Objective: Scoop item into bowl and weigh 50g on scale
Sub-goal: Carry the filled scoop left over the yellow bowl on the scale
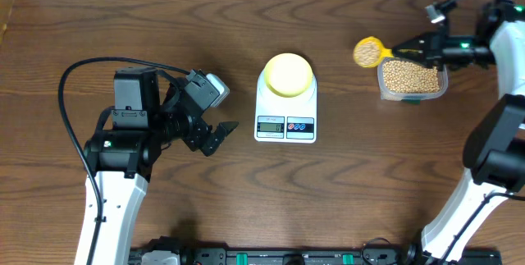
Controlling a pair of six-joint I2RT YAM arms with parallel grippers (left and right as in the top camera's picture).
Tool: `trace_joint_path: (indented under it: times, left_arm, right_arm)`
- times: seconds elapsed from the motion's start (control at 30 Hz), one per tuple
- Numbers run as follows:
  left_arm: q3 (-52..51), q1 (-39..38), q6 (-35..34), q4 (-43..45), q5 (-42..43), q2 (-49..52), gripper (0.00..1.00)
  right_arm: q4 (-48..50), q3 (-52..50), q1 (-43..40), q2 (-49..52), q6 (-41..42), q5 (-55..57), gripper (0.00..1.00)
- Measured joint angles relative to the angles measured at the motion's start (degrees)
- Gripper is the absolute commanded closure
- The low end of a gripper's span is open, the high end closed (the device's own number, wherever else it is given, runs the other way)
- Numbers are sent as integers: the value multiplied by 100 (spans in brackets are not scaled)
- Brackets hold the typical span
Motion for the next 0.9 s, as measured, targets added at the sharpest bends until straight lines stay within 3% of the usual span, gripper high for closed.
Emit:
trace_joint_path:
  times: [0.5,0.9]
  left_arm:
    - [0,0,0,0,0,0,3]
    - [2,0,0,0,0,0,2]
  right_arm:
    - [1222,-20,1438,0,1058,-234,99]
    - [1460,-22,2168,0,1263,291,99]
